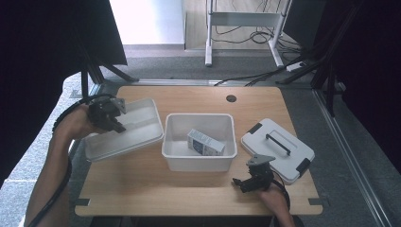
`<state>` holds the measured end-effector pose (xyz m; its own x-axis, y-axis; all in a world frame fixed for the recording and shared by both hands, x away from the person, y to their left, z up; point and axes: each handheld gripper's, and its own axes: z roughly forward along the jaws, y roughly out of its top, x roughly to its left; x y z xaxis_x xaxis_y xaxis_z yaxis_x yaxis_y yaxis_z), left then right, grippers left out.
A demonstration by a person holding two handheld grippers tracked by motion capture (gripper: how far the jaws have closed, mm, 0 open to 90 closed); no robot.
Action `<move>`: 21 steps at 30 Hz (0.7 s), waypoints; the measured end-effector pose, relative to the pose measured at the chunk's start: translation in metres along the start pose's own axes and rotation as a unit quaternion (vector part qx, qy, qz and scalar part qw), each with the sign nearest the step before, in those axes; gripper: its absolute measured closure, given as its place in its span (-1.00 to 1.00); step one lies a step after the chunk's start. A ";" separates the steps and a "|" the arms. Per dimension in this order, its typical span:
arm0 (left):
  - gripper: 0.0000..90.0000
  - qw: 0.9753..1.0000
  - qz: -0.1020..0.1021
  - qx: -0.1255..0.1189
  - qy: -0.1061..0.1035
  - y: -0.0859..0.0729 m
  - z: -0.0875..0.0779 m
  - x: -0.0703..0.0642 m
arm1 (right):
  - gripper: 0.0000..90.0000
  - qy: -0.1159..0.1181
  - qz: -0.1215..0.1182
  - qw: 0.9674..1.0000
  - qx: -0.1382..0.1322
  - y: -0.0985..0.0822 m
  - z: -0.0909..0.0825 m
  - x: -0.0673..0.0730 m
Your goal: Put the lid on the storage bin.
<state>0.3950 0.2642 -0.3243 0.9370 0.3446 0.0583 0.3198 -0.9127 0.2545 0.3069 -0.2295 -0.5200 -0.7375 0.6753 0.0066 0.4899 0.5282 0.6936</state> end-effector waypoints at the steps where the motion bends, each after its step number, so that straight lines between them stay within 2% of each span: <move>1: 0.98 1.000 0.007 -0.002 -0.002 0.006 -0.001 -0.001 | -1.00 0.000 0.000 1.000 0.000 0.000 0.000 0.000; 8: 0.98 0.999 0.048 -0.012 -0.014 0.050 0.004 -0.010 | -1.00 0.000 0.000 1.000 0.000 0.000 0.000 0.000; 12: 0.98 0.997 0.077 -0.013 -0.020 0.075 0.009 -0.013 | -1.00 0.000 0.000 1.000 0.000 0.000 0.000 0.000; 21: 0.98 0.994 0.109 -0.017 -0.026 0.130 0.025 -0.023 | -1.00 0.000 0.000 1.000 0.000 0.000 0.000 0.000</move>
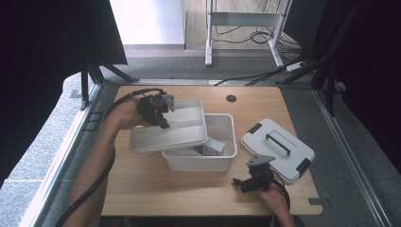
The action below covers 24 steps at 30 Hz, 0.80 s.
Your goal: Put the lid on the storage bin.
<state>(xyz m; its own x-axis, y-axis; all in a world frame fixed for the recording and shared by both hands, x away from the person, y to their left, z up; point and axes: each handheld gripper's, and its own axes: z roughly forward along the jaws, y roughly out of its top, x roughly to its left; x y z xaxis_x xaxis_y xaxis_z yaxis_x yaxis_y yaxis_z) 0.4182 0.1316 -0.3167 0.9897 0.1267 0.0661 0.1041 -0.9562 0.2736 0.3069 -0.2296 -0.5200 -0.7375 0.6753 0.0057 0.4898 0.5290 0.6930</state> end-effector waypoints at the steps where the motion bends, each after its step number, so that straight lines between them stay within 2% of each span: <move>1: 0.98 1.000 0.003 0.000 0.000 0.006 0.002 0.000 | -1.00 0.000 0.000 1.000 0.000 0.000 0.000 0.000; 8: 0.98 0.999 0.036 0.000 -0.003 0.046 0.018 -0.003 | -1.00 0.000 0.000 1.000 0.000 0.000 0.000 0.000; 14: 0.98 0.998 0.059 0.006 0.000 0.072 0.036 -0.006 | -1.00 0.000 0.000 1.000 0.000 0.000 0.000 0.000; 19: 0.98 0.998 0.066 0.014 0.002 0.083 0.052 -0.007 | -1.00 0.000 -0.001 1.000 0.000 0.000 0.000 0.000; 22: 0.98 0.997 0.071 0.028 0.000 0.085 0.061 -0.008 | -1.00 -0.001 -0.001 1.000 -0.001 0.000 0.000 0.000; 24: 0.98 0.997 0.068 0.027 -0.006 0.082 0.066 -0.007 | -1.00 -0.001 -0.001 1.000 -0.001 0.000 0.000 0.000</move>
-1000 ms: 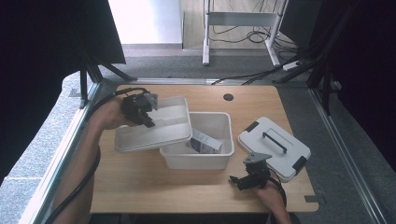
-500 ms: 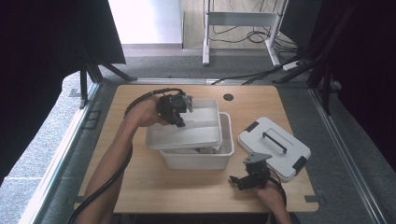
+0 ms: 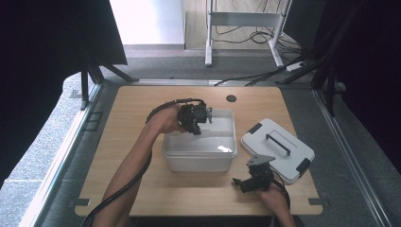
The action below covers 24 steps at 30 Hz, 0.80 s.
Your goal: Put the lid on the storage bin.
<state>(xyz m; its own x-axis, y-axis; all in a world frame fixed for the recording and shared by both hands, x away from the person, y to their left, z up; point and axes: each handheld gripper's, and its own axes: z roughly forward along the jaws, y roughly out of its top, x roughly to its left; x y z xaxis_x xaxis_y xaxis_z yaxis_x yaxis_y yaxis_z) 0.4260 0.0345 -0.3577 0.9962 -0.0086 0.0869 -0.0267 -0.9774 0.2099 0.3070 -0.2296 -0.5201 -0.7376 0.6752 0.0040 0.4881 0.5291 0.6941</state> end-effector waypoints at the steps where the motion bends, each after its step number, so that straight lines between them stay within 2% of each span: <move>1: 0.98 1.000 -0.004 -0.005 -0.002 -0.002 0.002 0.000 | -1.00 0.000 0.001 1.000 0.000 0.000 0.000 0.000; 6: 0.98 1.000 -0.018 -0.020 -0.009 -0.007 0.010 0.000 | -1.00 0.000 0.001 1.000 0.001 0.000 0.000 0.000; 11: 0.95 0.999 -0.026 -0.028 -0.004 -0.009 0.010 -0.001 | -1.00 0.000 0.001 1.000 0.001 0.000 0.000 0.000; 14: 0.76 0.998 -0.045 -0.035 0.005 -0.012 0.008 0.001 | -1.00 0.001 0.001 1.000 0.001 0.000 0.000 0.000; 18: 0.45 0.995 -0.077 -0.065 0.017 -0.020 0.001 0.001 | -1.00 0.000 0.000 1.000 0.001 0.000 0.000 0.000; 24: -0.09 0.986 -0.126 -0.102 0.039 -0.034 -0.009 -0.001 | -1.00 0.002 -0.001 1.000 0.006 0.001 -0.001 0.000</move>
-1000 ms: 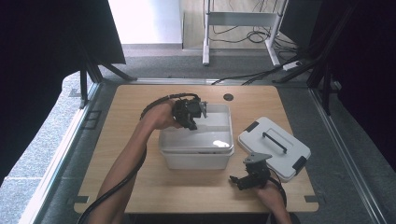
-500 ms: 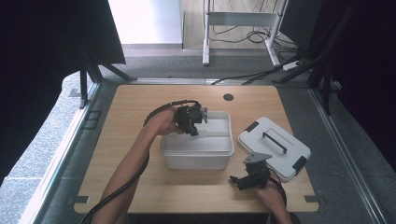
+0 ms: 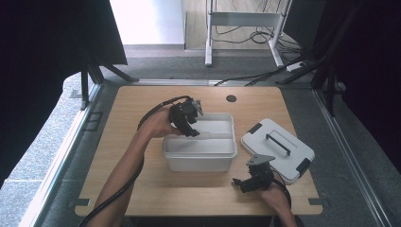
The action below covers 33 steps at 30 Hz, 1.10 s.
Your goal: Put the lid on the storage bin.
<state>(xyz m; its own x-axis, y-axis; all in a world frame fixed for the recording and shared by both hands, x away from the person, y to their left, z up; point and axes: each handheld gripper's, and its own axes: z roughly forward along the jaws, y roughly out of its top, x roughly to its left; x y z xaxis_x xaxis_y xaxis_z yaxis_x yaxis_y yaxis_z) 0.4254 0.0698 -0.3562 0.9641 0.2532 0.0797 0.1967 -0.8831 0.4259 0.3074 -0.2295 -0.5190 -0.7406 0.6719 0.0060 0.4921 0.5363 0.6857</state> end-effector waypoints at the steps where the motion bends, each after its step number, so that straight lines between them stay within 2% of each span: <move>1: -0.17 1.000 -0.007 -0.008 0.002 -0.002 -0.003 0.000 | -1.00 -0.001 0.001 1.000 0.003 0.001 0.000 0.000; 5: -0.44 0.999 -0.028 -0.037 0.016 -0.014 -0.013 -0.001 | -1.00 0.002 0.000 1.000 0.015 0.002 -0.002 0.000; 8: -0.65 0.997 -0.044 -0.051 0.026 -0.024 -0.020 0.000 | -0.99 0.005 0.004 1.000 0.014 0.005 -0.006 -0.001; 14: -0.86 0.992 -0.078 -0.086 0.047 -0.049 -0.038 -0.004 | -0.96 0.011 -0.009 1.000 0.019 0.016 -0.019 -0.005; 16: -0.92 0.990 -0.091 -0.091 0.058 -0.060 -0.044 -0.006 | -0.93 0.014 -0.011 1.000 0.020 0.021 -0.024 -0.007; 22: -1.00 0.984 -0.126 -0.105 0.076 -0.095 -0.056 -0.012 | -0.92 0.029 -0.014 0.999 0.017 0.036 -0.037 -0.016; 26: -1.00 0.980 -0.143 -0.107 0.084 -0.115 -0.059 -0.019 | -0.89 0.018 -0.015 0.999 0.022 0.046 -0.042 -0.025; 33: -1.00 0.972 -0.177 -0.126 0.092 -0.151 -0.048 -0.036 | -0.89 0.001 -0.013 1.000 0.023 0.064 -0.057 -0.044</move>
<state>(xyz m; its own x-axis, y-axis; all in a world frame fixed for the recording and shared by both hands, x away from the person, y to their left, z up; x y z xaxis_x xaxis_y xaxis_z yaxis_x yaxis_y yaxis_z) 0.3526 0.2135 -0.3804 0.7912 0.6104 0.0370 0.4384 -0.6084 0.6615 0.3456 -0.2538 -0.4344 -0.7540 0.6568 -0.0100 0.4930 0.5759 0.6521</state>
